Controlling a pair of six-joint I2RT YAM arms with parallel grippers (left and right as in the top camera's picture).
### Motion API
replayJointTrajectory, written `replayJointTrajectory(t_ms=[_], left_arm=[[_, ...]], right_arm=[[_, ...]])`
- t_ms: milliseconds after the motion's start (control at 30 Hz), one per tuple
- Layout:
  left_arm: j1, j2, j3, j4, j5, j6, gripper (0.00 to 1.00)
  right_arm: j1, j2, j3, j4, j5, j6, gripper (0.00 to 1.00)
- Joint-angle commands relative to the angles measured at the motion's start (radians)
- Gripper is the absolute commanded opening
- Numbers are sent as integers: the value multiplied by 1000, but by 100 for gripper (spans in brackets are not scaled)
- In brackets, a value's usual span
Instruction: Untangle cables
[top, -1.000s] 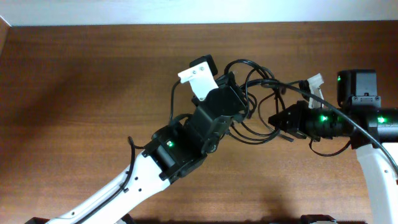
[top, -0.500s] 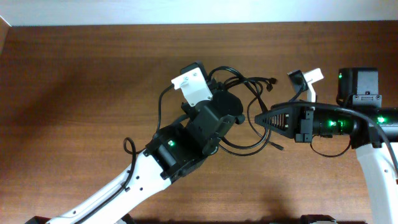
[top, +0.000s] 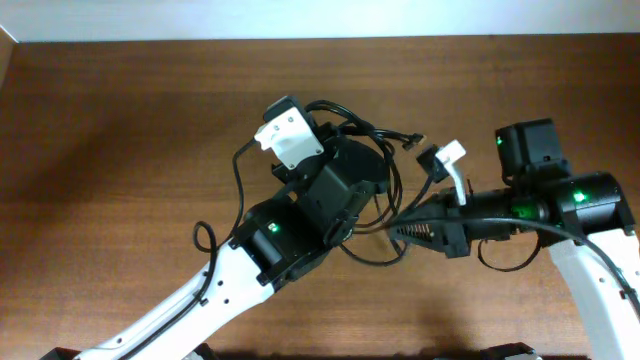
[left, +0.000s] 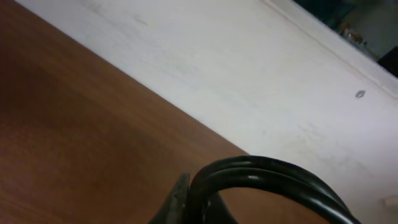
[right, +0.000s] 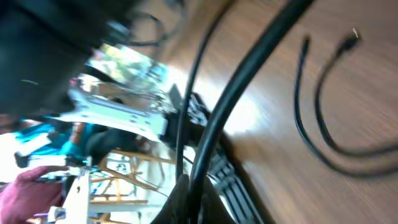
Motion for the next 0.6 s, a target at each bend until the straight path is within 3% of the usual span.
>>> replayJointTrajectory(t_ms=[0,100,167,233,267,333,433,567], left_arm=[[8,1,3,29,-40,-6,0],[8,-18,3,30,-36,-6,0],[8,-50,3,29,-35,-6,0],[8,-80,3,26,-19,-6,0],[8,-90,3,24,21,-6,0],[-1,-105,3,24,148,-6,0],[-3,-107,3,-2,144,2,0],[-2,-106,3,-47,28,2,0]], right_arm=[[10,0,4,-35,231,-12,4],[10,0,4,-38,443,-11,4],[10,0,4,-32,608,77,5],[10,0,4,-18,731,177,13],[10,0,4,-8,757,211,18],[10,0,4,16,819,286,19],[10,-1,4,14,787,299,30],[10,-1,7,19,637,299,32]])
